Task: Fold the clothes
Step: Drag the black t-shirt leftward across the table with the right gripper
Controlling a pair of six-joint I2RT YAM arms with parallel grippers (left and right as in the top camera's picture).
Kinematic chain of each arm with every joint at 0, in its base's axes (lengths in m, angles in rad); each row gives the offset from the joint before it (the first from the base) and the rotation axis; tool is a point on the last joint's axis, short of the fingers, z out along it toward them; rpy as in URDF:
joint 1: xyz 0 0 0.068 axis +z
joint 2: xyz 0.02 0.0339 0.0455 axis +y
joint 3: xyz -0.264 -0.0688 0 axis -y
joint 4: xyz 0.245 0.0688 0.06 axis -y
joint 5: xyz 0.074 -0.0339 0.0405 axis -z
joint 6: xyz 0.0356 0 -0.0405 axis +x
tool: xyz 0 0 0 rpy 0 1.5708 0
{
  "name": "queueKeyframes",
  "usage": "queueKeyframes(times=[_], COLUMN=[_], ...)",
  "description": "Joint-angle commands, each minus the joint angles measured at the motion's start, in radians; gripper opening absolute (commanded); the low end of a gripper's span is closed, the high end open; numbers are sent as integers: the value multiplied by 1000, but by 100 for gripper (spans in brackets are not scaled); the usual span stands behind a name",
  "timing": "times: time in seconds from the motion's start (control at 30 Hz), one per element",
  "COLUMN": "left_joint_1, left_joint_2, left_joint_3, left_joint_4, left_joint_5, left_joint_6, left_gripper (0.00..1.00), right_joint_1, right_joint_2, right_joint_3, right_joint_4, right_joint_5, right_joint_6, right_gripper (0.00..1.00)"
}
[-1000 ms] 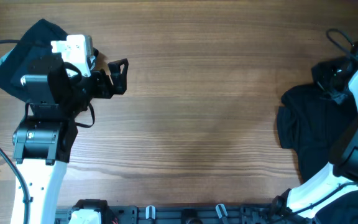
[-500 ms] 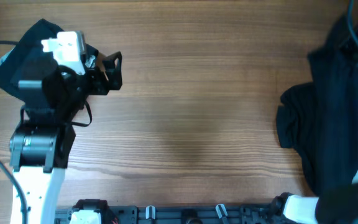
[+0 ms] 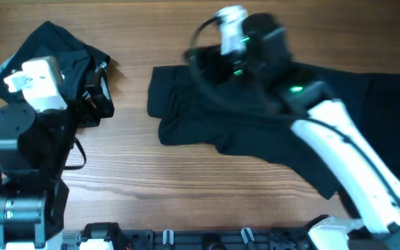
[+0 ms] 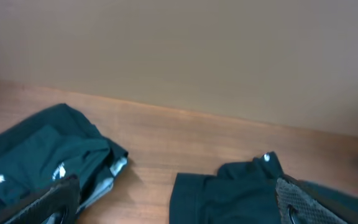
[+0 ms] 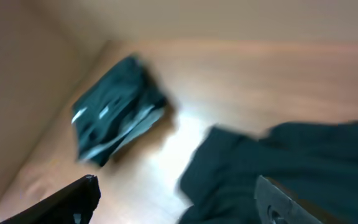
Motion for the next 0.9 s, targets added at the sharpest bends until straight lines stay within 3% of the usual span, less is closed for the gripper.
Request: queueKeyframes(times=[0.0,0.2,0.37,0.47,0.5,0.57,0.6,0.63,0.67,0.77,0.87], left_joint_1=[-33,-169,-271,-271,-271,-271,-271,-271,-265,-137,42], left_joint_2=[154,568,941,1047,1074,1122,1141,1159,1162,1122,1058], left_joint_3=[12,12,12,12,12,12,12,12,12,17,35], left_joint_4=[-43,16,84,132,146,158,156,140,114,34,-11], left_joint_5=[127,137,130,124,125,124,118,64,-38,-278,-241], left_joint_6=[2,-2,-7,-54,-55,-55,-55,-62,-124,-268,-263], left_gripper=[100,97,87,82,76,51,38,15,4,4,4], right_joint_1=[-199,-378,-417,-417,-417,-417,-417,-417,-417,-417,-425], right_joint_2=[-142,-189,-189,-185,-183,-179,-178,-178,-178,-171,-146], right_joint_3=[11,11,11,11,11,11,11,11,11,11,10], right_joint_4=[-75,-251,-298,-303,-304,-305,-305,-306,-309,-342,-381], right_joint_5=[68,69,72,72,72,80,80,85,99,161,203], right_joint_6=[-7,-6,-7,-7,-7,-7,-7,-6,-6,-10,-10], right_gripper=[85,85,86,86,86,86,86,86,86,88,89])
